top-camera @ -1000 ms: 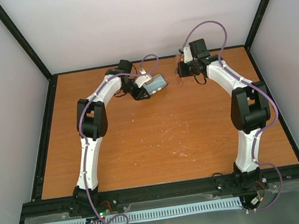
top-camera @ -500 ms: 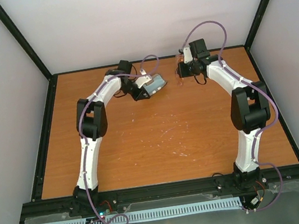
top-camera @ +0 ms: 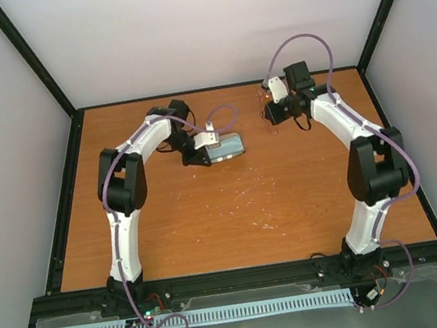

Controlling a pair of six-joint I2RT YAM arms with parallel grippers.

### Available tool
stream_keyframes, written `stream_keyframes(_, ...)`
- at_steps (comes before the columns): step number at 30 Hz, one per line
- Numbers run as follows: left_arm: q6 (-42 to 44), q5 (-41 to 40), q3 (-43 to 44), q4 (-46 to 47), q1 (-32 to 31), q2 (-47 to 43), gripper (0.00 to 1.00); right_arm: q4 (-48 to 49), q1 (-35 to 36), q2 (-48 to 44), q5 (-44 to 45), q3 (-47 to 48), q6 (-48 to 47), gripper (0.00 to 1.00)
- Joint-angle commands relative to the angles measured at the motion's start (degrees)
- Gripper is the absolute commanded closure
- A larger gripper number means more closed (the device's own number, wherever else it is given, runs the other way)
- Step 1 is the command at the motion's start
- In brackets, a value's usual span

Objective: Organize the sunglasses
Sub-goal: Move the sunglasses case at the center of the board.

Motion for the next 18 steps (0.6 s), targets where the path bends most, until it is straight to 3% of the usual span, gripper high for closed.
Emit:
stream_keyframes(1,16.5,-3.5,-4.9,-5.7,-2.0,-7.1,0.99,1.1,-0.1,-9.6,-8.9,-7.6,-13.1,0.97)
stream_keyframes(6,22.8,-6.4,-13.1,-4.6,-5.4,-11.9,0.99,3.0,2.1,-16.8,-14.9,-16.3,-19.9,0.97)
stream_keyframes(11,24.9,-6.9,-19.3,-3.4,-9.4,-14.7,0.99,2.1,5.0,-17.7,-14.9,-18.9,-18.0,0.97)
stream_keyframes(18,26.8,-6.8,-20.9,-3.7,-10.7,-15.4,0.97,5.6,8.5,-19.3,-14.0,-22.3,-13.6,0.97)
